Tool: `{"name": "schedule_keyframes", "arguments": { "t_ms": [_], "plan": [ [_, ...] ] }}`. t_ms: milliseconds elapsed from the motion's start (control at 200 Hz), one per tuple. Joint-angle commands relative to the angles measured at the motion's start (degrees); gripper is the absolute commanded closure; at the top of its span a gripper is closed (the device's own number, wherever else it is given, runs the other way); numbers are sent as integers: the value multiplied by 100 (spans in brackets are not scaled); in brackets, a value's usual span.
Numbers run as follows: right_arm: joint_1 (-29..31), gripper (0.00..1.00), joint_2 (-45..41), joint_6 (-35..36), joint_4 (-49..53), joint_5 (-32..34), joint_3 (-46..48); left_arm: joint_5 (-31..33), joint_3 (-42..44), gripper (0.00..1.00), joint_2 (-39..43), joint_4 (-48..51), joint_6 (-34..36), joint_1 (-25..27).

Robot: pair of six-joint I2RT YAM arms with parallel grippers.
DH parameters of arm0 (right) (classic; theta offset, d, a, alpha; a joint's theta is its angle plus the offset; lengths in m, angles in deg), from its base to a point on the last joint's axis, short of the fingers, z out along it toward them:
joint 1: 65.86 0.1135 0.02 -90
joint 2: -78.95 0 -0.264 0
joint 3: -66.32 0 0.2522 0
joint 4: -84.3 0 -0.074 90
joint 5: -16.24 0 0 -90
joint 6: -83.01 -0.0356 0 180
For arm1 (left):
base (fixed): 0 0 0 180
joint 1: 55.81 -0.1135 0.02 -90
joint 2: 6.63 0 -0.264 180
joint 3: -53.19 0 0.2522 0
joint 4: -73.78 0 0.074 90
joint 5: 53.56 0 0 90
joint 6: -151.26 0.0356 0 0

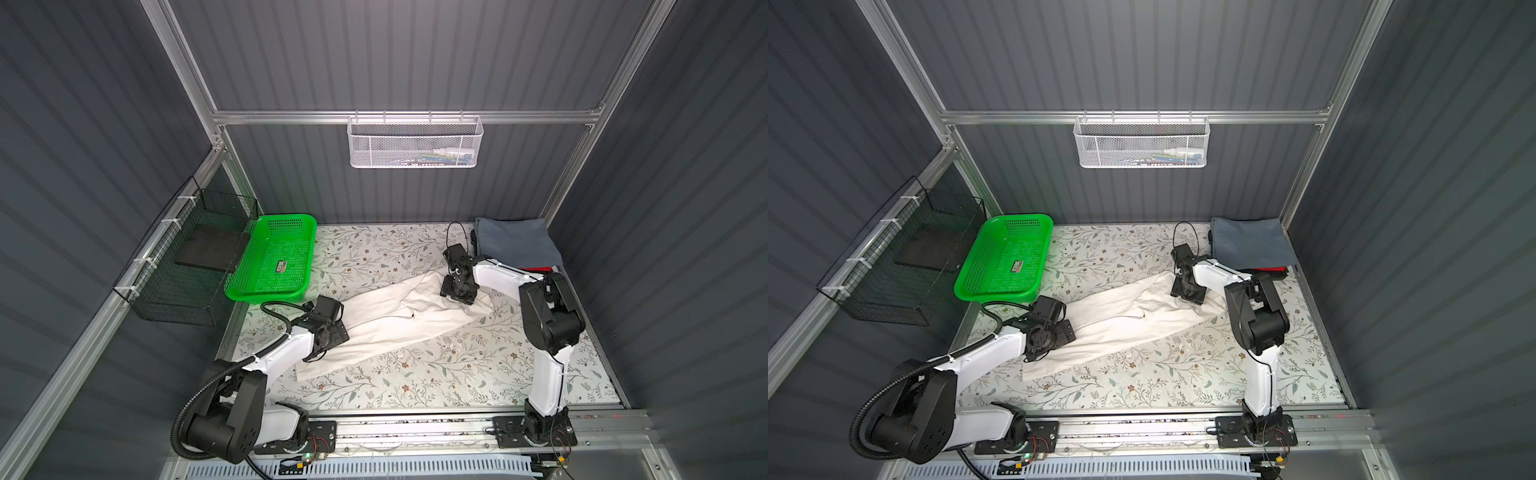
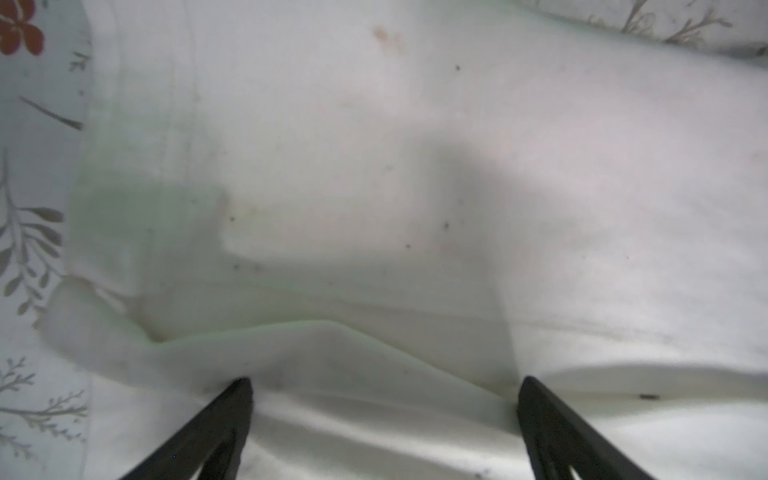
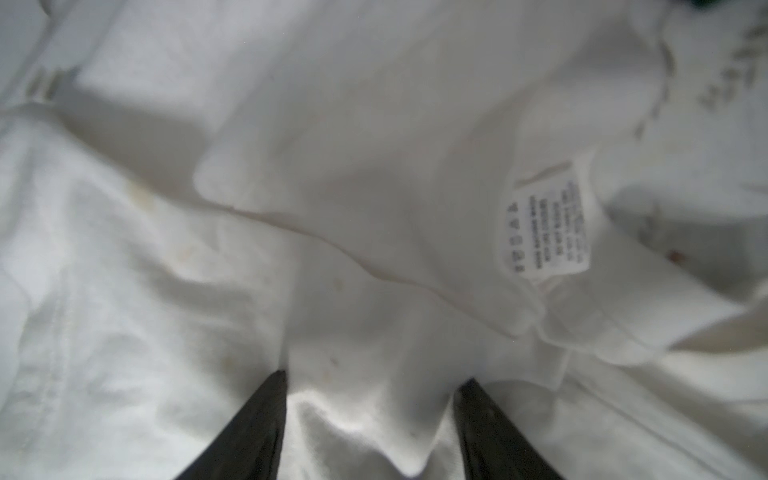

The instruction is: Fold and stack the t-shirts

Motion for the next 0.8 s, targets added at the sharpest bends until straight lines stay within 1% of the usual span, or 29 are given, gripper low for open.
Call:
{"name": "schedule_keyframes", "arguments": {
  "t_ms": [0, 205, 280, 360, 495, 575, 630, 700, 795],
  "plan": [
    [35, 36, 700, 208, 141, -319, -664, -244, 310, 0, 78, 344, -342, 45],
    [14, 32, 1487, 459, 630, -436, -2082, -404, 597, 0, 538, 383, -630, 272],
    [-34, 28, 1662, 558, 767, -521, -2607, -543, 698, 0, 663, 210, -605, 368],
    [-112, 25, 1775, 630, 735, -589, -2935, -656, 722, 0, 694, 17, -517, 495],
    [-305, 17, 1929, 693, 751, -711, -3435, -627, 415, 0, 530, 138, -357, 677],
    [-424, 8, 1927, 730, 967, -767, -3723, -672, 157, 0, 366, 266, -195, 706],
    [-485, 1, 1798, 798, 1032, -739, -3742, -605, -76, 0, 262, 433, -56, 715],
    [-526, 1, 1498, 883, 1009, -574, -3525, -465, -383, 0, 169, 659, 153, 715],
    [-577, 1, 761, 930, 692, -270, -2780, -177, -839, 0, 62, 984, 479, 715]
  ]
}}
